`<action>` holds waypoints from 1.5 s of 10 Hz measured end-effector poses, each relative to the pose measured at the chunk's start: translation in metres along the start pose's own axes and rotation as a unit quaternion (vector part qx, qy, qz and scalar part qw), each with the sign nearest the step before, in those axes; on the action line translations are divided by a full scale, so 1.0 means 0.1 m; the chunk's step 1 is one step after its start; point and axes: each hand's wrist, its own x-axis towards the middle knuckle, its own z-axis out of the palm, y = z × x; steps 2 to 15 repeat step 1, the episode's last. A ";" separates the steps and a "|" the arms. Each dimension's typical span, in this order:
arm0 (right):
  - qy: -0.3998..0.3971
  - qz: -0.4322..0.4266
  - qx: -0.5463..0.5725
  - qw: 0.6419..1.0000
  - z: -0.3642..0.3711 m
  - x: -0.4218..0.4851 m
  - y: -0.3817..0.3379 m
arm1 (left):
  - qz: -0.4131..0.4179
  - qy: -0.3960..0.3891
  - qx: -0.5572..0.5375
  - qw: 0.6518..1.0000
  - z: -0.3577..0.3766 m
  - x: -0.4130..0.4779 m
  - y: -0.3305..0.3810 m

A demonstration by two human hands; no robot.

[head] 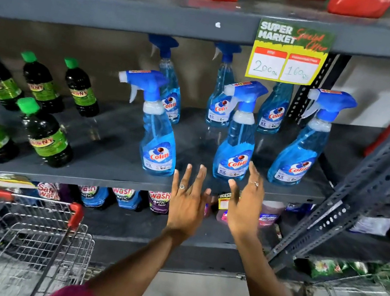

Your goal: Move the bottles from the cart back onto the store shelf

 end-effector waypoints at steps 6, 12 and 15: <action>0.038 0.020 -0.003 0.999 -0.06 -0.19 -0.24 | 0.046 -0.003 0.025 0.999 -0.37 -0.10 -0.20; 0.038 0.020 -0.003 0.999 -0.06 -0.19 -0.24 | 0.046 -0.003 0.025 0.999 -0.37 -0.10 -0.20; 0.038 0.020 -0.003 0.999 -0.06 -0.19 -0.24 | 0.046 -0.003 0.025 0.999 -0.37 -0.10 -0.20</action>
